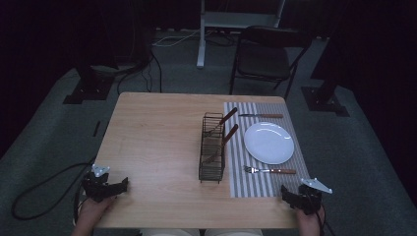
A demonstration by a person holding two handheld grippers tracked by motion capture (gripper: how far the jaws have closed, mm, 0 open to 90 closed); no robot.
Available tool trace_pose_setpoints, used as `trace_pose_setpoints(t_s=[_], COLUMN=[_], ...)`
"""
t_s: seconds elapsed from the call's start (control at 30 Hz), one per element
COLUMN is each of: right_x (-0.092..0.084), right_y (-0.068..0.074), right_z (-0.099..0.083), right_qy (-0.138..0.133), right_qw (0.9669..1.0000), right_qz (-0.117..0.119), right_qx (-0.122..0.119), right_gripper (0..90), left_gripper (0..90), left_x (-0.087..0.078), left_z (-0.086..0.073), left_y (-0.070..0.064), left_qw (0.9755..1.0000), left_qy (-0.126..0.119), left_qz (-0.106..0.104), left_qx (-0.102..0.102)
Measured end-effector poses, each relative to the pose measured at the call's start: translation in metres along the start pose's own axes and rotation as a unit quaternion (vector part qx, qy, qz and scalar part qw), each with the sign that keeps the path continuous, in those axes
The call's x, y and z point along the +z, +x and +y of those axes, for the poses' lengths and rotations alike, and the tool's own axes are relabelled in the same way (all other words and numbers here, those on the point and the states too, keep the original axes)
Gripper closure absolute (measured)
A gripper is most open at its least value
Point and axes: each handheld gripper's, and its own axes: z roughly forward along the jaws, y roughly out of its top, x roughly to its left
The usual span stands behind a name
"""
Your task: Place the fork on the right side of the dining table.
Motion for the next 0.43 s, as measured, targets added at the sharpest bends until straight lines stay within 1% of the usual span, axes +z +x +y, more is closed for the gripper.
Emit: trace_pose_setpoints(t_s=[0.07,0.17,0.2,0.3,0.37,0.4,0.43], right_x=[-0.0001,-0.0003,0.0,-0.0002,-0.0002,-0.0002,-0.0002], right_y=[-0.0027,-0.004,-0.0026,-0.0028,-0.0026,-0.0026,-0.0025], right_z=[-0.0019,-0.0024,-0.0029,-0.0035,-0.0036,-0.0036,-0.0036], right_qy=[0.0,-0.001,0.002,0.001,0.001,0.001,0.001], right_qw=[0.9999,0.9999,0.9998,0.9998,0.9998,0.9998,0.9998], right_qz=[-0.011,-0.012,-0.021,-0.02,-0.021,-0.021,-0.021], right_qx=[0.004,0.008,-0.001,-0.003,-0.003,-0.003,-0.003], right_gripper=[13.5,13.5,13.5,13.5,13.4,13.4,13.4], left_gripper=[0.2,0.2,0.2,0.2,0.3,0.3,0.3], left_x=[0.0,0.0,0.0,0.0,-0.0001,0.0001,0.0], left_z=[0.0,0.0,0.0,0.0,0.0001,0.0,0.0], left_y=[0.0,0.0,0.0,0.0,-0.0001,-0.0008,-0.0012], left_qw=[1.0,1.0,1.0,1.0,1.0,0.9999,0.9998], left_qy=[0.0,0.0,0.0,0.0,0.0,-0.001,-0.001], left_qz=[0.0,0.0,0.0,0.0,-0.003,-0.011,-0.014], left_qx=[0.0,0.0,0.0,0.0,0.004,0.012,0.015])
